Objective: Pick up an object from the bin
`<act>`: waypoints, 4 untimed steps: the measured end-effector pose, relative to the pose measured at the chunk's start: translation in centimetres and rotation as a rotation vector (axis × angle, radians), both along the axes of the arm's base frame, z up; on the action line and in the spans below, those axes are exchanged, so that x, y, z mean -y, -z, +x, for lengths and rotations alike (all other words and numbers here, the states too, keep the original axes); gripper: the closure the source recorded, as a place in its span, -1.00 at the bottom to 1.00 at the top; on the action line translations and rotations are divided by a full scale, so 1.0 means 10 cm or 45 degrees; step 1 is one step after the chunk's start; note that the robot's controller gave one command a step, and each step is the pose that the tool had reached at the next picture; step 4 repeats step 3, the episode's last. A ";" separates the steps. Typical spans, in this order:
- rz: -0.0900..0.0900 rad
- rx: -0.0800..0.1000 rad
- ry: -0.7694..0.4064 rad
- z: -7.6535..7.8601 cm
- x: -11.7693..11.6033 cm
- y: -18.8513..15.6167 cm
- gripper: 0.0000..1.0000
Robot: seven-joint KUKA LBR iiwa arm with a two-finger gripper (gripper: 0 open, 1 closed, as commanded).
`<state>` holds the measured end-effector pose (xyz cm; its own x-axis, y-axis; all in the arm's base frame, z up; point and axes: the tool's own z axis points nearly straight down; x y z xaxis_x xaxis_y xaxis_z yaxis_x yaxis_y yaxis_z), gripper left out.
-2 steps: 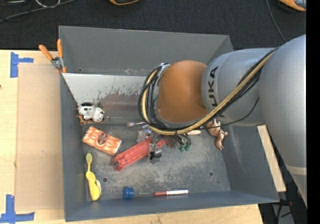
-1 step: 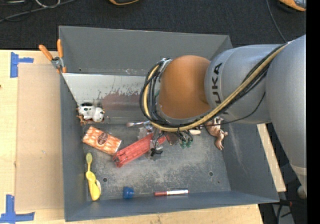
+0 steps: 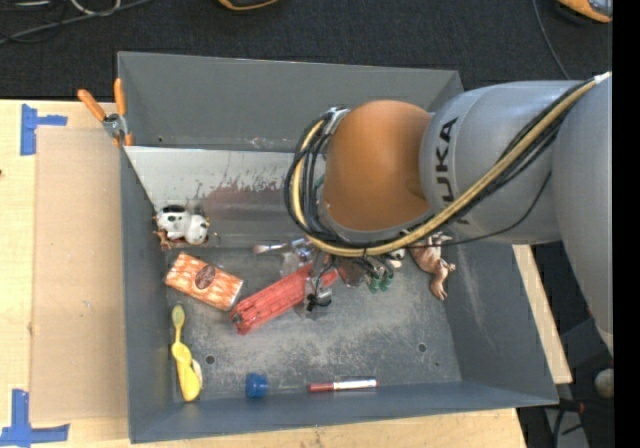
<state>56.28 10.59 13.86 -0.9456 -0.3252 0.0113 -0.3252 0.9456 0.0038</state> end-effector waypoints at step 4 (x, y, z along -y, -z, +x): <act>0.002 0.013 0.000 0.02 -0.02 -0.71 1.00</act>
Offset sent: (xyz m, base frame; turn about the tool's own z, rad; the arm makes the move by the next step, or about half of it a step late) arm 0.0022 0.0005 0.0637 0.0000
